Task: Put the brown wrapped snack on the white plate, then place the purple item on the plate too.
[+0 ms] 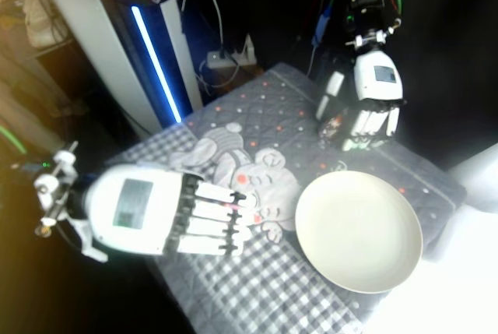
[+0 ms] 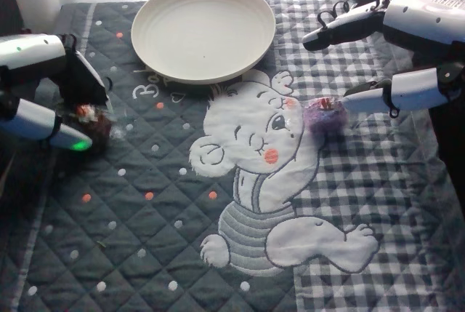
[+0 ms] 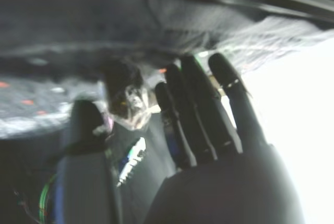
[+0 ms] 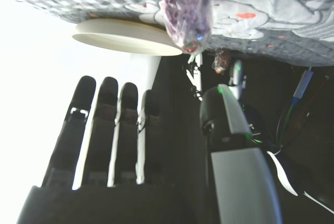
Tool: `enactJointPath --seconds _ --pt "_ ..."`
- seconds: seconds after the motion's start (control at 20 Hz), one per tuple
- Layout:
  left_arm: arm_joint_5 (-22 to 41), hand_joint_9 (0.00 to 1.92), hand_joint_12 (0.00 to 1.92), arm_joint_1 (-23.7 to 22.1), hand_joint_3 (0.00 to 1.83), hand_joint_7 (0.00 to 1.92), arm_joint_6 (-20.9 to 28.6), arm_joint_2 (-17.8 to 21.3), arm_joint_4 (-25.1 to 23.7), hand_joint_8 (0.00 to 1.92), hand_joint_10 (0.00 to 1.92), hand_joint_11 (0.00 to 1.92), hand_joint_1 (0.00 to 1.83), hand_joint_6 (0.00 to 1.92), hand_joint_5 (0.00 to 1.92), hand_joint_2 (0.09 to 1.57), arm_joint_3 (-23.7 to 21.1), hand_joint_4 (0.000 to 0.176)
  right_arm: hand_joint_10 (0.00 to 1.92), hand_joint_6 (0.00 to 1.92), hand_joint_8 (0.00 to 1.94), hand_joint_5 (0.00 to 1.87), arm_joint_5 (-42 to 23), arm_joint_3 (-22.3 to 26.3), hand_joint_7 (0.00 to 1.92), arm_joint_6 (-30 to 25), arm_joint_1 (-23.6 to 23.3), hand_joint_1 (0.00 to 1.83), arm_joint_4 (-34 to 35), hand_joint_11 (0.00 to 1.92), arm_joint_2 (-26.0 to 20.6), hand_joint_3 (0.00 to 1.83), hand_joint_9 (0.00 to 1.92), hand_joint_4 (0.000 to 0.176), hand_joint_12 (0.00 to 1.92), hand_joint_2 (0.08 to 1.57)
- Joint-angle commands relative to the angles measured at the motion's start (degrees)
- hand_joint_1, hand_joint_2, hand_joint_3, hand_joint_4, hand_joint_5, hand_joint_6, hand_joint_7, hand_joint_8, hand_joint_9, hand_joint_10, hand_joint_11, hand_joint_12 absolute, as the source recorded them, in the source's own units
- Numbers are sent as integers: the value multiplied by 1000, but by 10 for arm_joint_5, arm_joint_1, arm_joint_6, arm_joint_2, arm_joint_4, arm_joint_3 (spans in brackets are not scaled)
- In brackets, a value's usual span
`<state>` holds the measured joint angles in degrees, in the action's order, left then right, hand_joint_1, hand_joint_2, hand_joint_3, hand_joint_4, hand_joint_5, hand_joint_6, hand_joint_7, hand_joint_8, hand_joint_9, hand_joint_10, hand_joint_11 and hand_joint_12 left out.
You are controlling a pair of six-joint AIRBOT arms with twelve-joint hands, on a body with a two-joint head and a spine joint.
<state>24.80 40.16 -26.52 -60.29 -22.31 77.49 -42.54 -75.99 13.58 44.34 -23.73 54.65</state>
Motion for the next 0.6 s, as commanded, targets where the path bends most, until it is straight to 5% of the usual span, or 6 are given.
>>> enactJointPath --seconds 0.0,0.2,0.3,0.4,0.5,0.55 --pt "71 862 1793 -15 0 1000 1 -5 23 1207 1373 371 1273 400 1166 1087 6 0 2 1 1 529 -57 -2 542 -1 -7 863 25 219 1 3 544 0 793 1115" --pt "89 858 1722 -99 1 902 -14 -41 30 1188 1496 501 1157 671 1158 1039 44 0 15 7 9 550 -58 -3 571 -1 -7 842 24 235 4 2 557 0 797 1122" --pt "69 898 1735 -143 0 1036 -30 -71 30 768 1319 464 1083 723 1129 1046 76 120 9 0 0 536 -59 -8 574 -1 -7 816 22 292 12 1 601 21 785 1127" --pt "41 819 1914 -167 0 944 -32 -104 29 1161 1652 527 1110 558 1223 1013 110 97 1 0 0 535 -60 -14 561 -1 -7 789 18 289 21 0 588 14 739 1130" --pt "6 862 1827 -180 1 905 -32 -136 19 1074 1568 604 1051 783 1092 1059 145 165 5 1 1 552 -65 -17 597 -1 -7 736 16 331 30 0 641 8 786 1121" --pt "-7 833 1887 -182 0 835 -32 -148 17 1153 1635 643 935 321 960 987 156 1 0 0 2 558 -66 -18 595 -1 -7 737 15 275 32 0 622 0 852 1114"
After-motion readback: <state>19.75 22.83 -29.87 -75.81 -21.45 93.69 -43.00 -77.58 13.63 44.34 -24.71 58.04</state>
